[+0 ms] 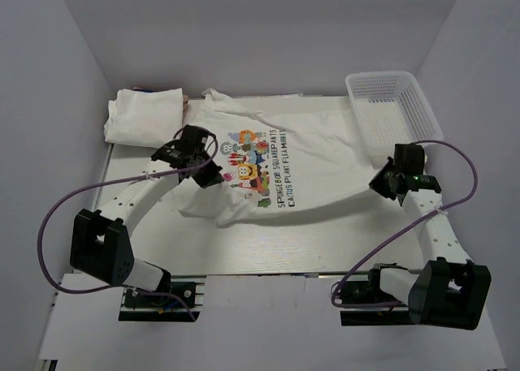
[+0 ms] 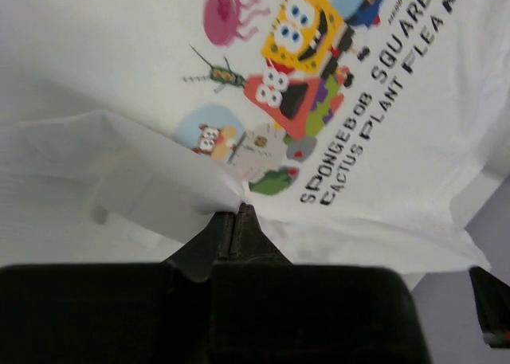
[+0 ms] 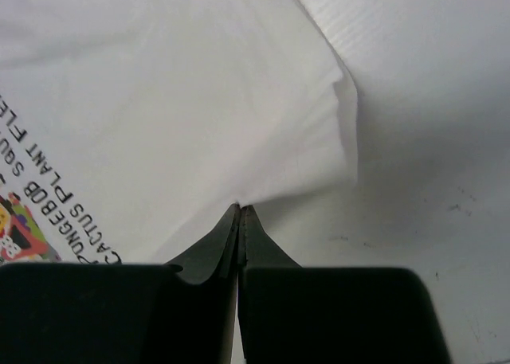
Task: Fold and stack the t-shirts
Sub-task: Fold the flattened tshirt in 1/3 of the way
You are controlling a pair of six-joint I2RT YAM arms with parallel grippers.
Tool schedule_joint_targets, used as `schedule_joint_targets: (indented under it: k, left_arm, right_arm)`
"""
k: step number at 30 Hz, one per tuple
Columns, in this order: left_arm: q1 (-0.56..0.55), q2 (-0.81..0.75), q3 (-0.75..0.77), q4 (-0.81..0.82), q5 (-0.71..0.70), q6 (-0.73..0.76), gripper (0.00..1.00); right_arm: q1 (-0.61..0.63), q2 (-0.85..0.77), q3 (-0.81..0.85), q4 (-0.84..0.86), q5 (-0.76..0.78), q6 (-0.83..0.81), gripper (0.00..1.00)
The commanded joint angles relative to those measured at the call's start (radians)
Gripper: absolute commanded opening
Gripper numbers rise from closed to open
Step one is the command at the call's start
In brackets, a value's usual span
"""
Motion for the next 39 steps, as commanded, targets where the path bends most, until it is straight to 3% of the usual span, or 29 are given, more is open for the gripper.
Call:
schedule_joint_targets:
  k: [1,9,22,23,25,26,27,28,29,33,35,36,39]
  left_arm:
    - [0.038,0.020,0.088,-0.033,-0.128,0.038,0.00]
    - [0.136,0.169,0.216,-0.027,-0.175,0.082,0.00]
    - [0.227,0.410,0.405,0.066,-0.116,0.171,0.00]
    - [0.236,0.425,0.434,0.066,-0.107,0.192,0.00]
    - [0.236,0.456,0.478,0.053,-0.107,0.203,0.05]
    - [0.236,0.480,0.518,0.025,-0.107,0.217,0.33]
    - [0.245,0.481,0.534,0.025,-0.098,0.243,0.56]
    - [0.245,0.491,0.544,0.011,-0.098,0.258,0.74]
    - [0.245,0.491,0.544,-0.013,-0.086,0.268,1.00]
    - [0.245,0.438,0.483,-0.047,-0.064,0.268,1.00]
    - [0.234,0.364,0.383,-0.047,-0.041,0.259,1.00]
    - [0.234,0.341,0.345,-0.015,-0.032,0.259,1.00]
    - [0.222,0.270,0.218,0.026,0.019,0.234,1.00]
  right_arm:
    - [-0.002,0.044,0.078,0.079,0.065,-0.023,0.00]
    - [0.001,0.223,0.212,0.156,0.065,-0.043,0.00]
    - [0.001,0.523,0.433,0.228,0.001,-0.158,0.00]
    - [0.006,0.550,0.468,0.211,-0.022,-0.172,0.14]
    - [0.009,0.573,0.511,0.184,-0.044,-0.210,0.27]
    - [0.010,0.571,0.511,0.178,-0.055,-0.220,0.32]
    - [0.012,0.558,0.508,0.188,-0.062,-0.241,0.45]
    - [0.013,0.553,0.485,0.194,-0.067,-0.252,0.50]
    - [0.018,0.547,0.479,0.216,-0.114,-0.269,0.54]
    - [0.038,0.475,0.430,0.213,-0.192,-0.364,0.63]
    - [0.046,0.449,0.398,0.214,-0.228,-0.396,0.86]
    - [0.050,0.447,0.373,0.213,-0.229,-0.388,0.90]
    - [0.093,0.471,0.339,0.217,-0.268,-0.373,0.90]
